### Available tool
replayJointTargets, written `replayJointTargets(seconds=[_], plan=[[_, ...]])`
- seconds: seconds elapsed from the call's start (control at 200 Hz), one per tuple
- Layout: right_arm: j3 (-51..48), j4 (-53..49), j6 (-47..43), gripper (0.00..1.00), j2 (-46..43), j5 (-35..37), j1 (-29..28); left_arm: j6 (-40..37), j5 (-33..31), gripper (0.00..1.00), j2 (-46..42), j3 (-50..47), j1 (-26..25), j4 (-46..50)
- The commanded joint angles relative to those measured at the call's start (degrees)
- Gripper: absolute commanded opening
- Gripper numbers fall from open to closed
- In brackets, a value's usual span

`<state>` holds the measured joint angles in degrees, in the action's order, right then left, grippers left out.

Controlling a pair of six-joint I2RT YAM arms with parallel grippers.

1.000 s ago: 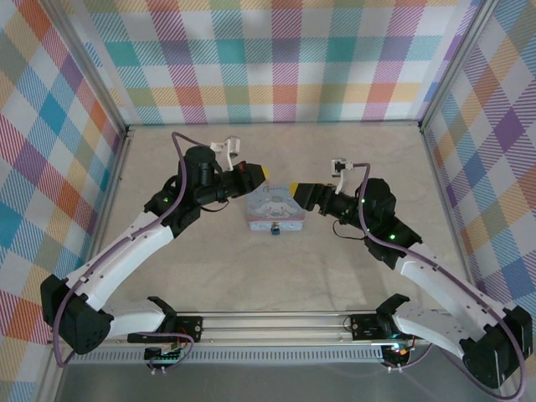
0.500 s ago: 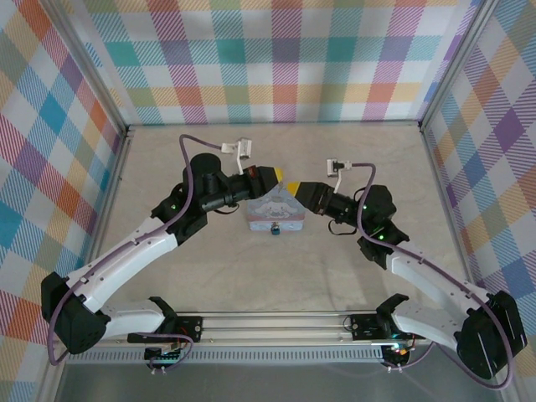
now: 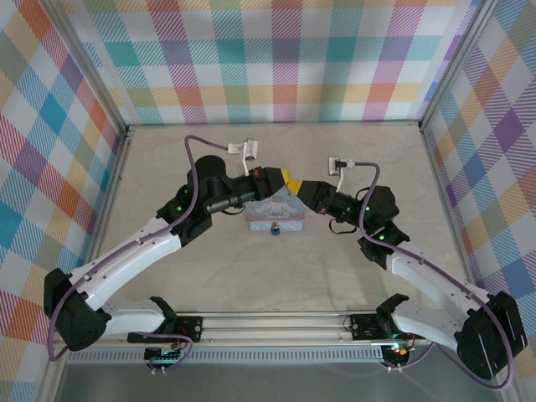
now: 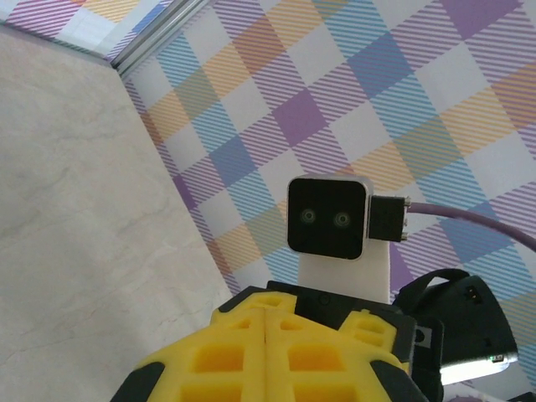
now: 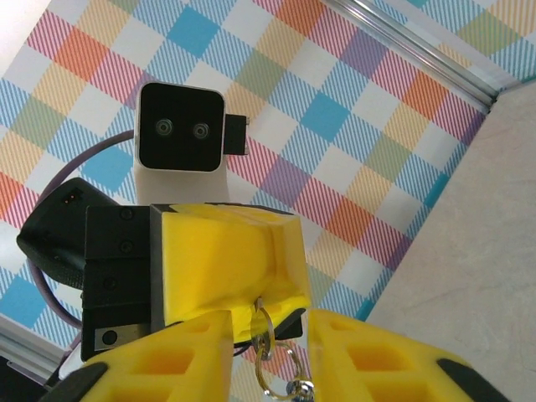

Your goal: Unlock the padlock with the key

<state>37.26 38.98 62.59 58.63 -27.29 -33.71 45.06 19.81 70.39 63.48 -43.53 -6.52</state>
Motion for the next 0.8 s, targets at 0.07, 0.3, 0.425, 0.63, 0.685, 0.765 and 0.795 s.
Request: replayJointTargets(seconds=[0.07, 0.3, 0.425, 0.63, 0.685, 0.765, 0.795], plan=[[0.4, 4.1, 1.3, 0.27, -0.5, -0.7, 0.1, 0.9, -0.9, 0.00, -0.5, -0.4, -1.3, -4.1], [0.4, 5.5, 2.9, 0.29, 0.2, -1.3, 0.1, 1.0, -3.2, 0.00, -1.2, -2.1, -1.9, -5.6], [0.1, 5.9, 3.4, 0.21, 0.6, -1.4, 0.1, 1.1, -4.0, 0.00, -1.2, -2.5, -1.9, -6.2], [0.4, 6.1, 3.9, 0.27, 1.7, -1.7, -0.4, 1.5, -5.0, 0.00, -1.5, -3.4, -2.0, -8.0], [0.5, 6.1, 3.9, 0.23, 1.9, -1.4, -0.5, 1.6, -4.7, 0.00, -1.4, -3.4, -2.0, -8.2], [0.4, 6.1, 3.8, 0.22, 1.9, -1.1, -0.5, 1.5, -4.9, 0.00, -1.7, -3.7, -2.1, -8.3], [0.4, 6.1, 3.9, 0.22, 1.9, -1.1, -0.5, 1.5, -5.4, 0.00, -1.9, -4.0, -2.0, -8.3]])
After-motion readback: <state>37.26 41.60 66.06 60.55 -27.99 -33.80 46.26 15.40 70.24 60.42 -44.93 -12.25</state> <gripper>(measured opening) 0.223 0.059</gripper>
